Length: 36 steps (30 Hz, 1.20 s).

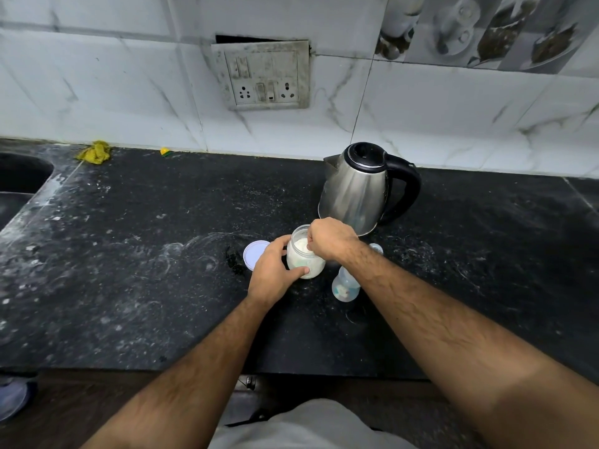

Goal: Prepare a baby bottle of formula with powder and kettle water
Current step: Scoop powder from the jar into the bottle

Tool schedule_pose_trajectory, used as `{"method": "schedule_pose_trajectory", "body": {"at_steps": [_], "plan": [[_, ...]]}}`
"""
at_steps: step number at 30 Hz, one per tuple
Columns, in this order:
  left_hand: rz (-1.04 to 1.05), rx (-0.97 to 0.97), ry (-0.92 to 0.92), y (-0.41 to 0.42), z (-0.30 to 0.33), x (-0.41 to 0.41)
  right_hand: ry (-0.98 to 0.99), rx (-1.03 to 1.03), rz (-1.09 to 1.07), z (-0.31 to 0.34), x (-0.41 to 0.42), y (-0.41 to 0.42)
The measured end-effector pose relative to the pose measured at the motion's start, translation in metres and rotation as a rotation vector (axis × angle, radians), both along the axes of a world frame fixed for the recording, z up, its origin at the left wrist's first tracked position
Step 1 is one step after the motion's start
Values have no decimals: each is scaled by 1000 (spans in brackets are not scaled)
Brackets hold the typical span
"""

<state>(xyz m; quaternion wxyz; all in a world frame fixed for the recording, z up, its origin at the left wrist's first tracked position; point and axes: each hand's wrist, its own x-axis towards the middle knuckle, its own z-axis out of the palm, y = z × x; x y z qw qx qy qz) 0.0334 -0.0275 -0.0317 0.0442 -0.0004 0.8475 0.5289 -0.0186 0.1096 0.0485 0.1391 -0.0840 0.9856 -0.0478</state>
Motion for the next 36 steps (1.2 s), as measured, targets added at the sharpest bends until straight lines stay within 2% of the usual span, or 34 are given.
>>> {"method": "schedule_pose_trajectory", "body": {"at_steps": [5,11,13,16,18,22,36], "plan": [[0,-4,-2,0,-2,-1,30,-172,-51,1,-1,9],[-2,-1,-9,-1,0,0,281,-475,-258,9,2,34],[-7,1,-7,-2,-1,-1,202,-448,-304,7,0,41],[-13,-5,-1,-3,0,-1,-59,-357,-289,-5,-2,45],[-17,-6,5,-5,2,-2,-155,-392,-294,-11,-3,42],[-7,-15,4,-14,10,-2,-158,-453,-323,-14,-4,32],[89,-39,-6,-40,9,0,-104,-470,-288,-24,-9,5]]}}
